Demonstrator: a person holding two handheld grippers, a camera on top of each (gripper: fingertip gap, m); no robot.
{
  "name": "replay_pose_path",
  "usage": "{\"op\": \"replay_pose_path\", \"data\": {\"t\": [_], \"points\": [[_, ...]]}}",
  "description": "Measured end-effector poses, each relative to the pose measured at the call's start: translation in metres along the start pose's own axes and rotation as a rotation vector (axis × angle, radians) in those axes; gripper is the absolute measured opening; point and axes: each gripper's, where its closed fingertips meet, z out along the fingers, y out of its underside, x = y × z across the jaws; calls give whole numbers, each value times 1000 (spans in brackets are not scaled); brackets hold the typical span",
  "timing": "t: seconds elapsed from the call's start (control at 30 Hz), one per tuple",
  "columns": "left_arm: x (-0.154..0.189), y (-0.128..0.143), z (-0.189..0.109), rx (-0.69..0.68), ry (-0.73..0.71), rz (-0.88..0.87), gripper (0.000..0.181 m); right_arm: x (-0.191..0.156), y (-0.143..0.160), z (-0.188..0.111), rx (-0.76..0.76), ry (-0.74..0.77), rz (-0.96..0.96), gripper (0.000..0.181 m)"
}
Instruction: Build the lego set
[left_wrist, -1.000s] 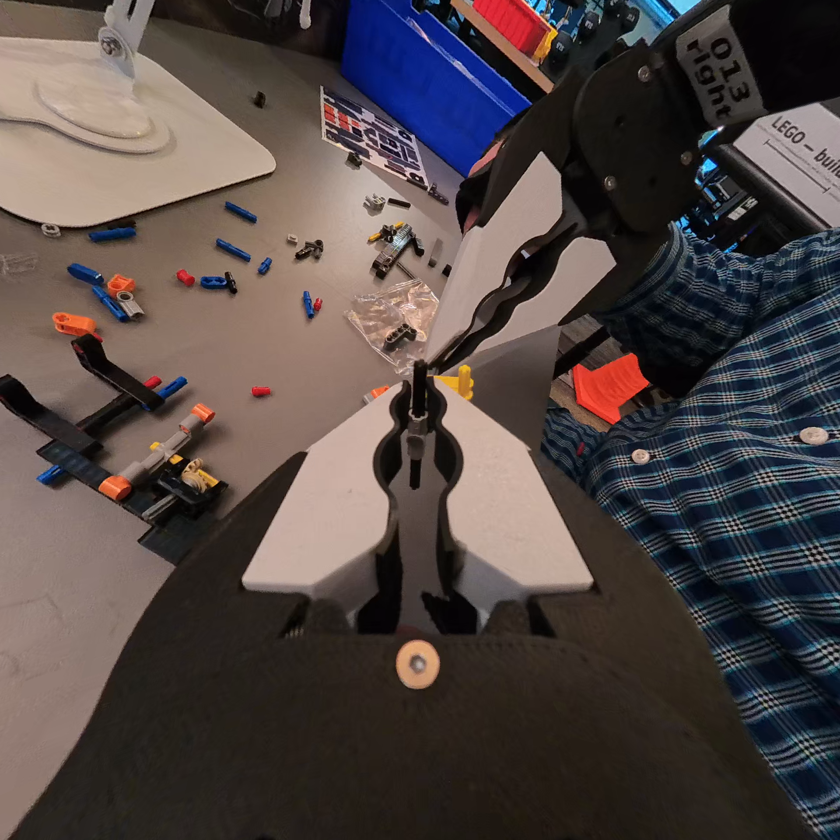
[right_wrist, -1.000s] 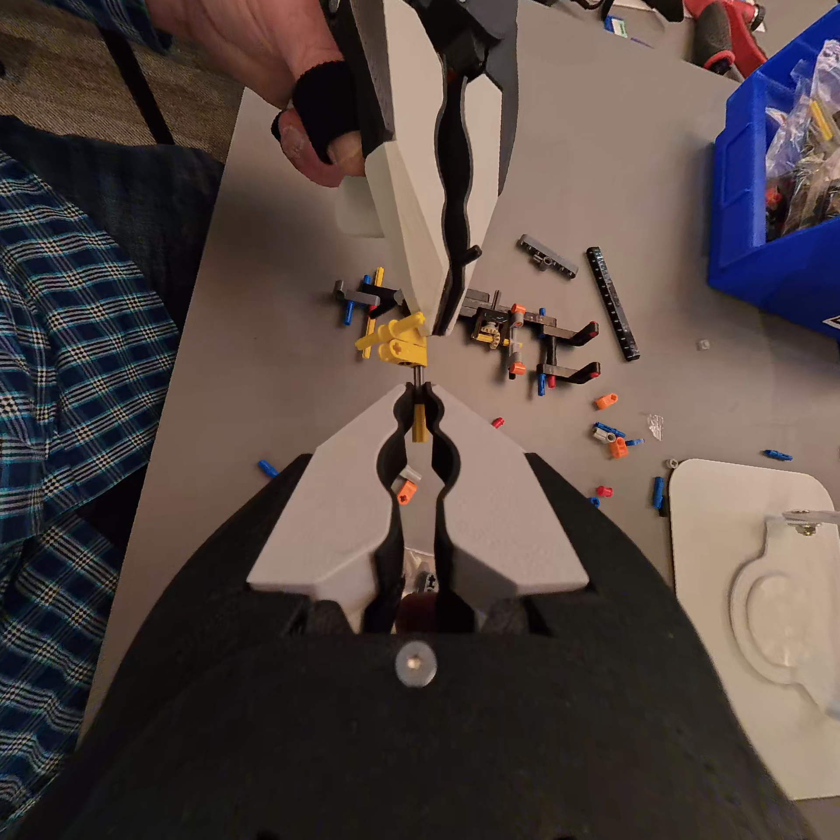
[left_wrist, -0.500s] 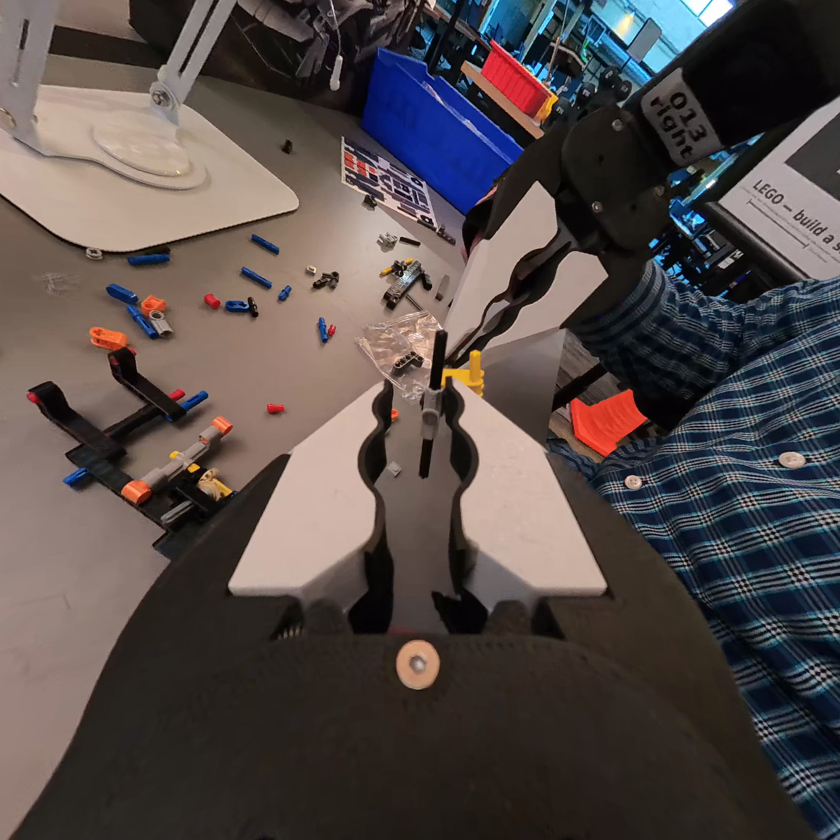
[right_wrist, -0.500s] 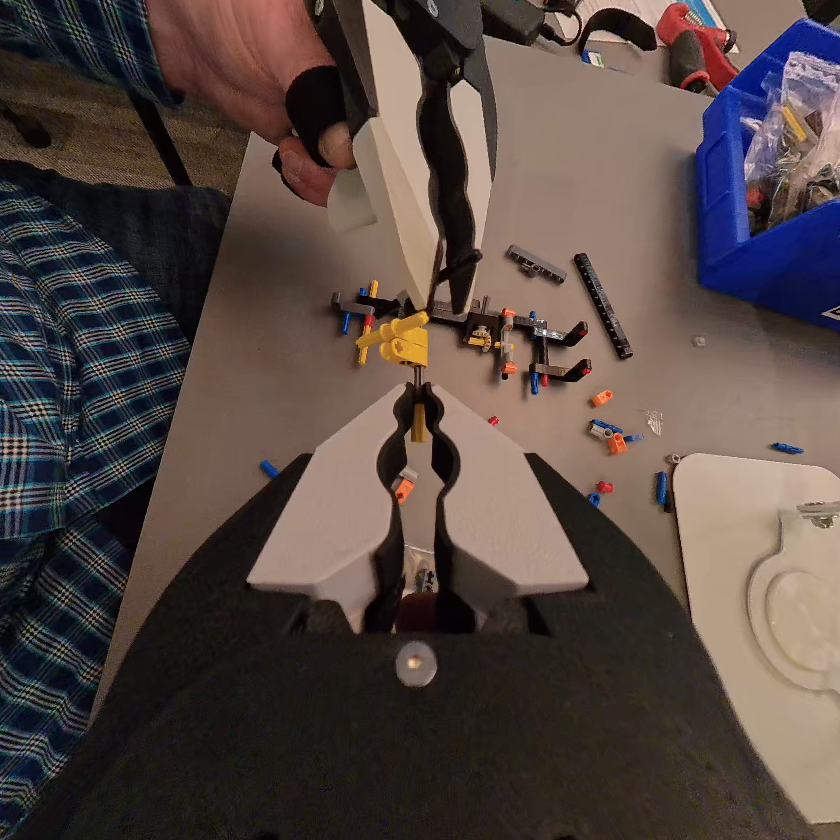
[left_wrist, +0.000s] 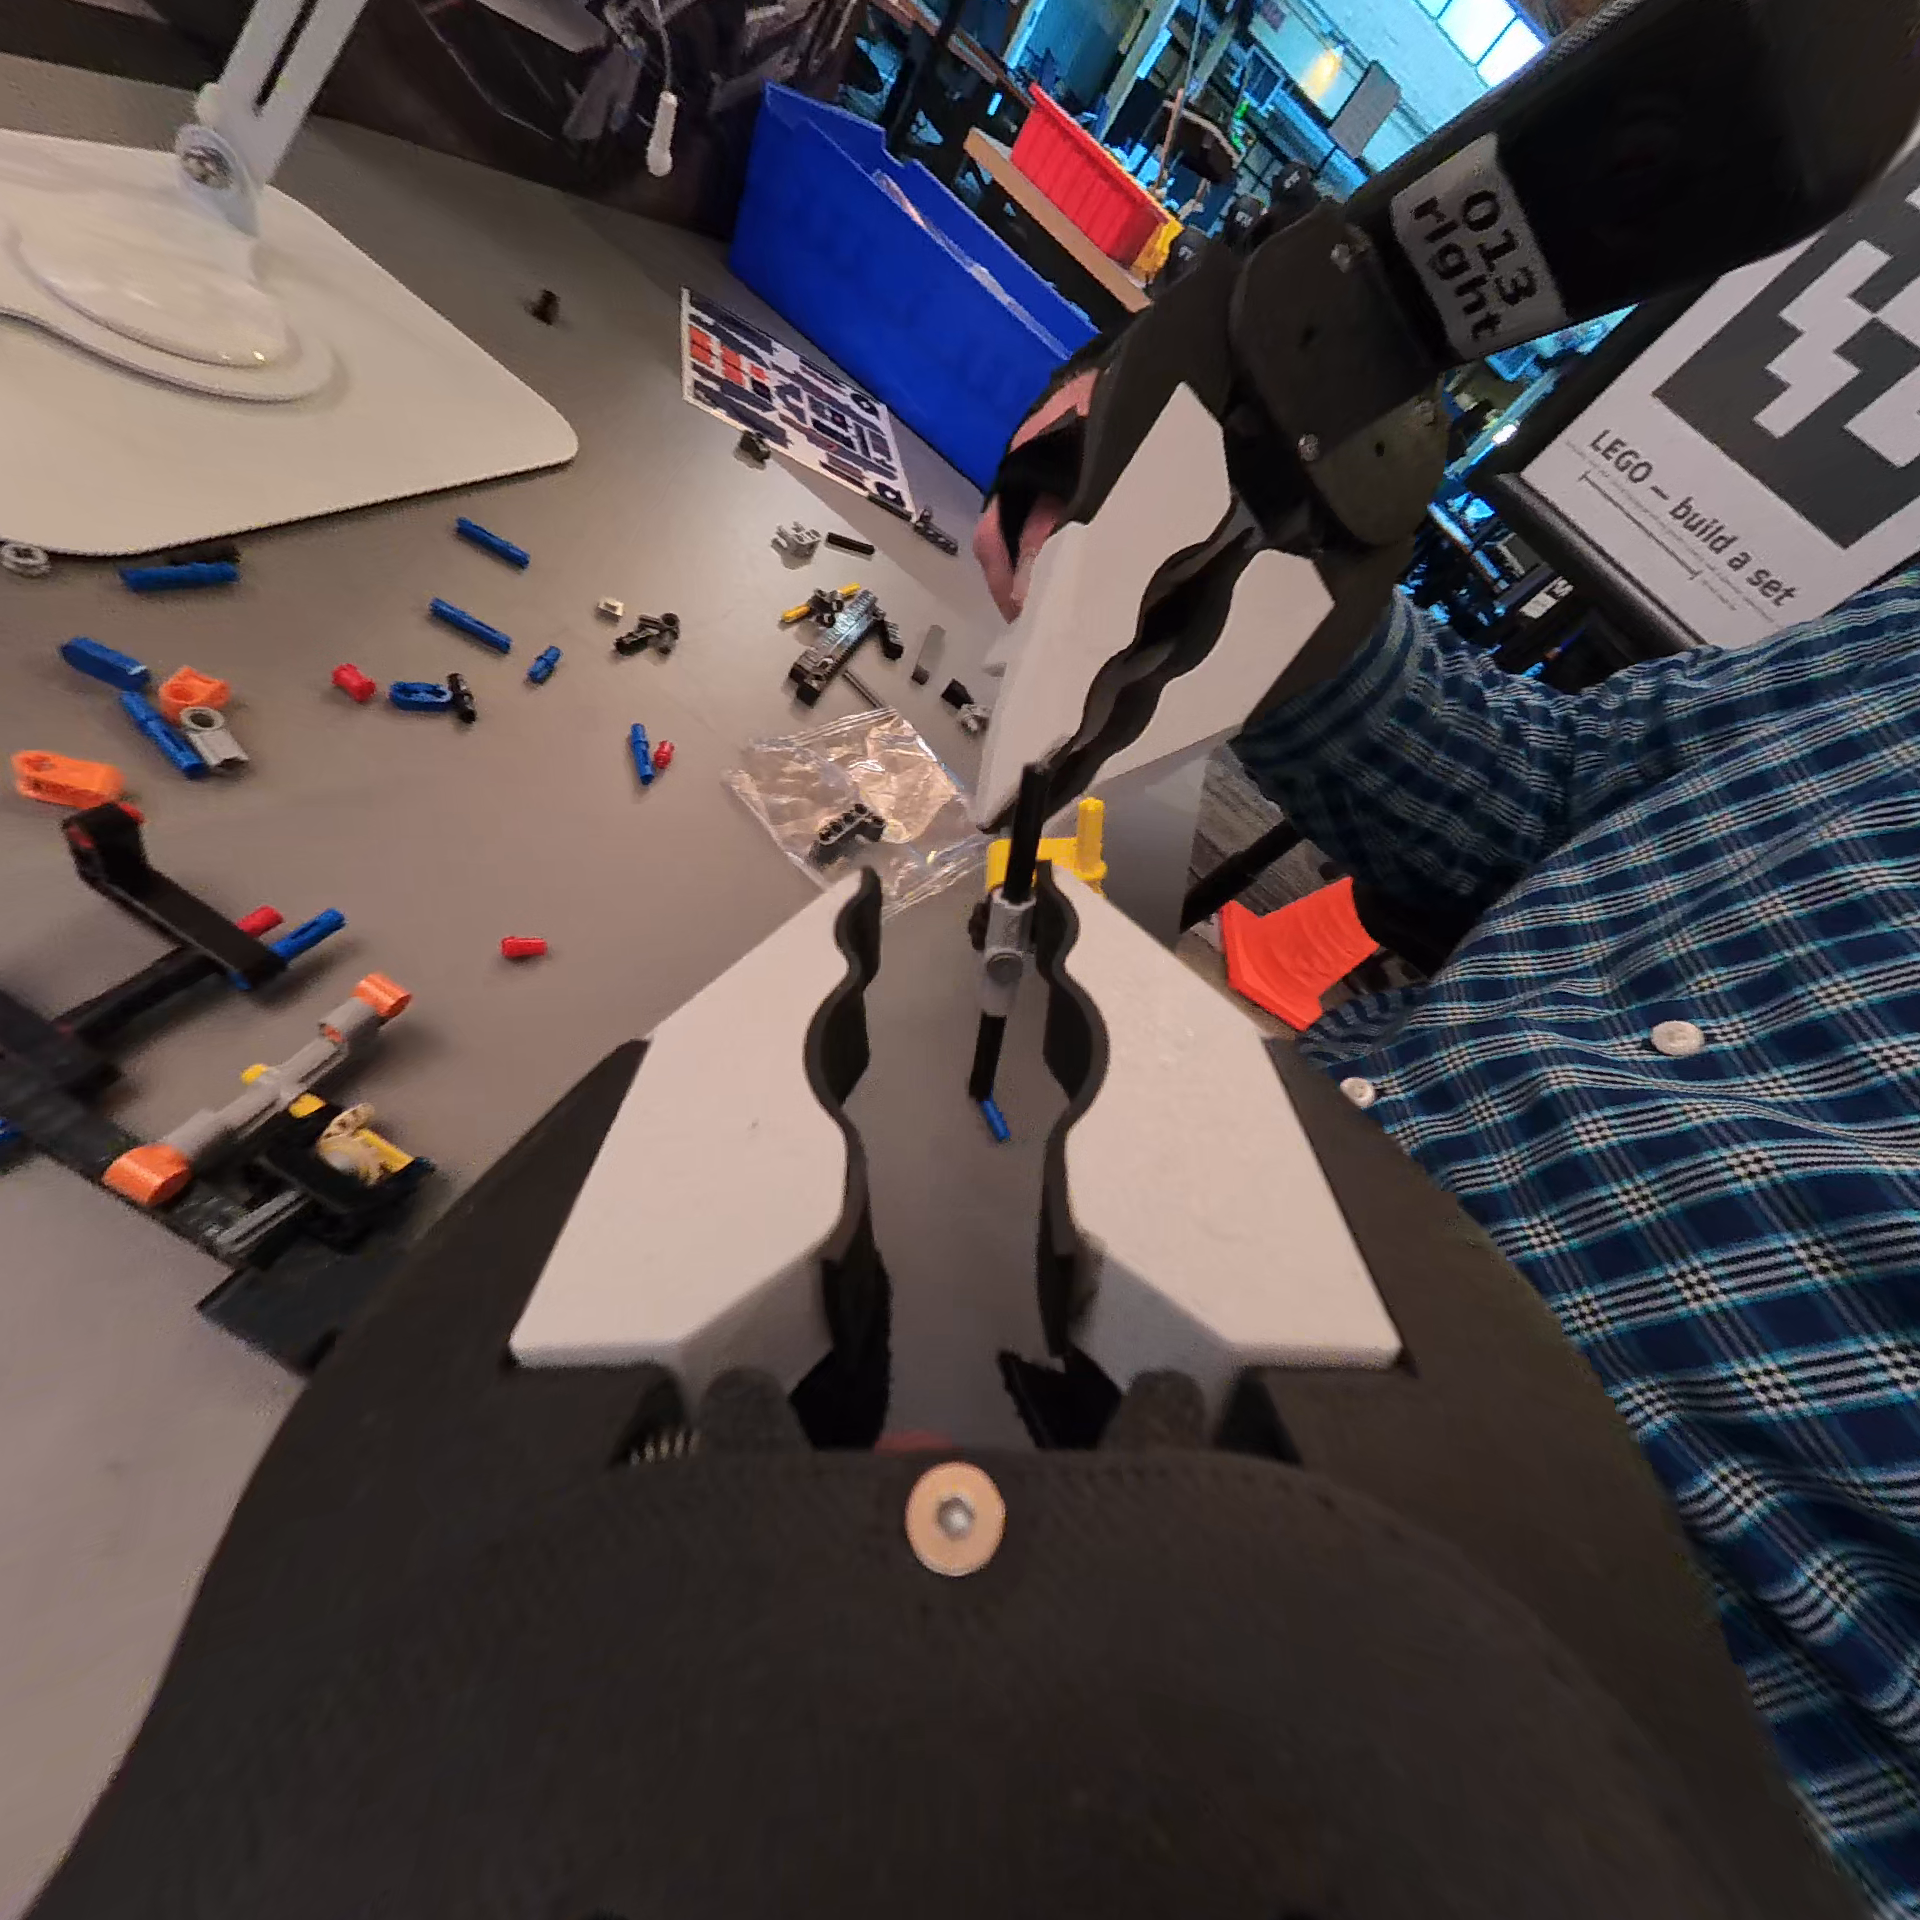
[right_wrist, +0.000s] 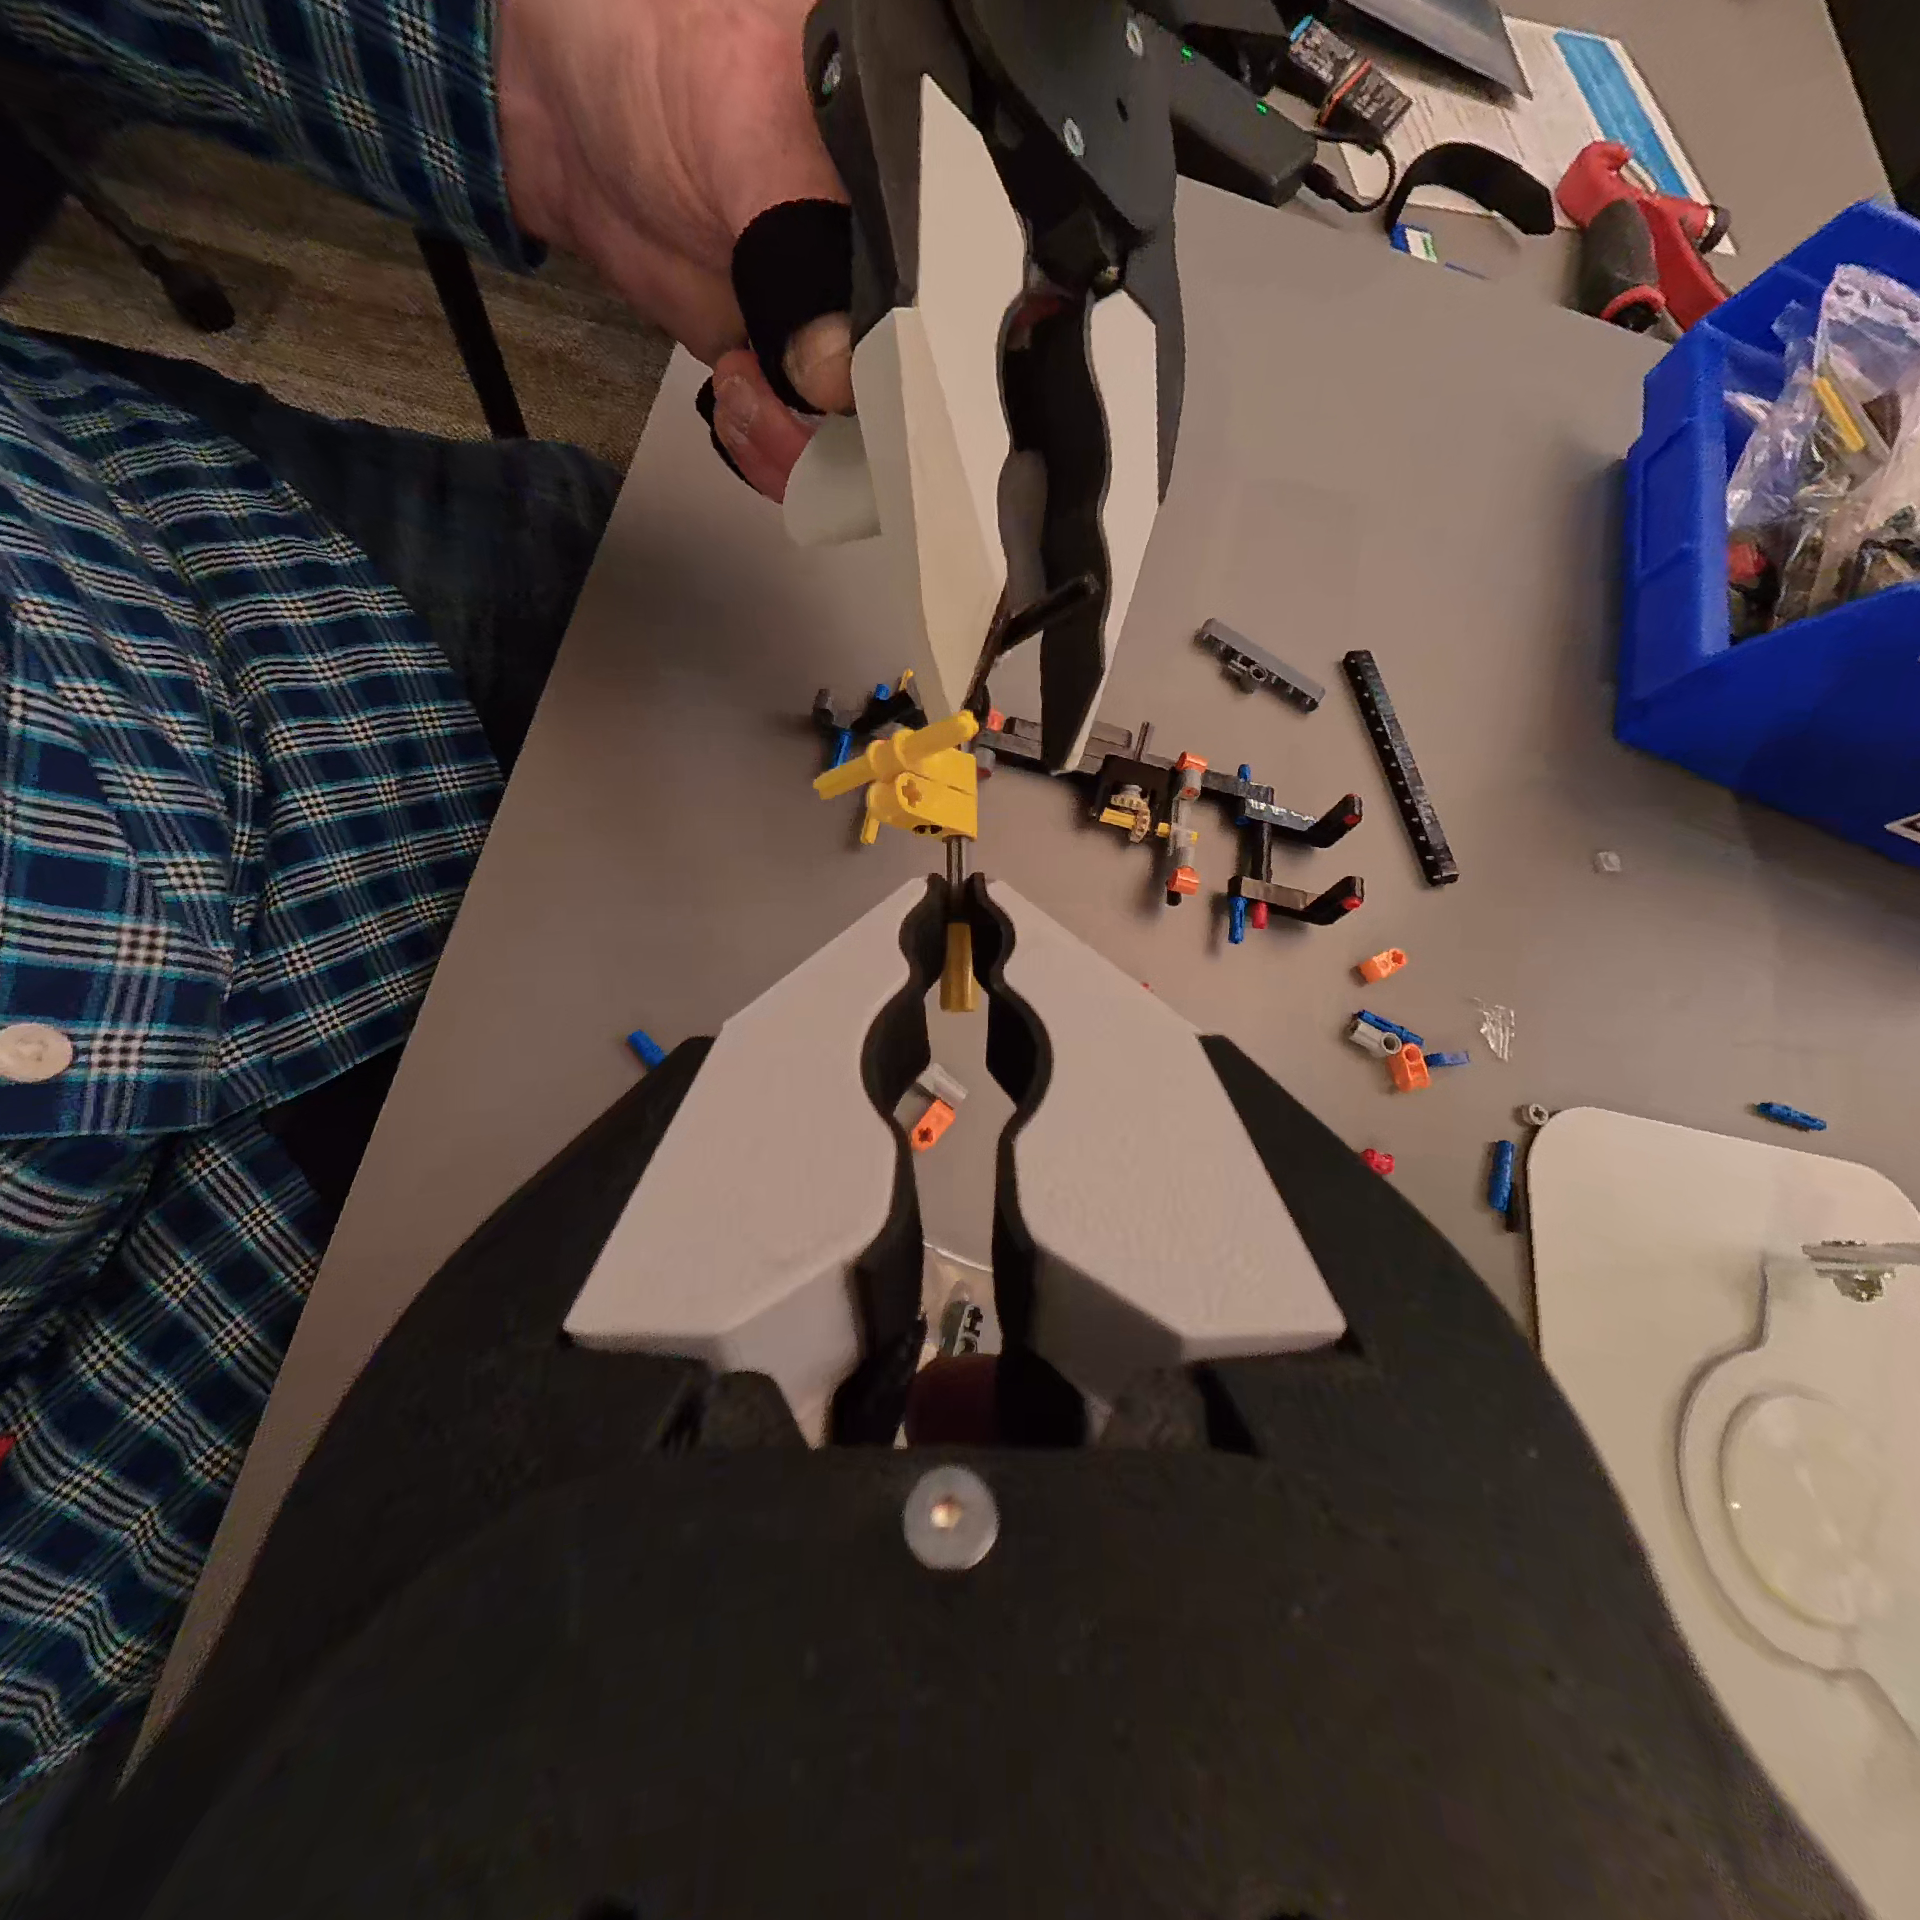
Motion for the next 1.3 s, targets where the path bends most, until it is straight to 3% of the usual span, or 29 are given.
{"op": "replay_pose_path", "data": {"t": [0.17,0.77,0.83,0.9,1.07,1.17,1.3], "points": [[14,-1,4,17,87,-27,7,0,0,-2,-9,6,-37,1],[13,-8,3,83,51,-63,6,9,-5,-7,70,27,5,6],[11,-11,-1,126,34,-97,7,14,-6,-8,69,57,35,25],[8,-14,-7,193,4,-139,6,19,-6,-12,61,84,63,32],[6,-14,-26,409,-74,-274,6,11,-11,-23,52,117,188,31],[11,-8,-30,528,-90,-345,6,-20,-25,-10,123,16,312,27],[8,-1,-29,621,-112,-409,6,-46,-27,25,94,-11,392,29]]}}
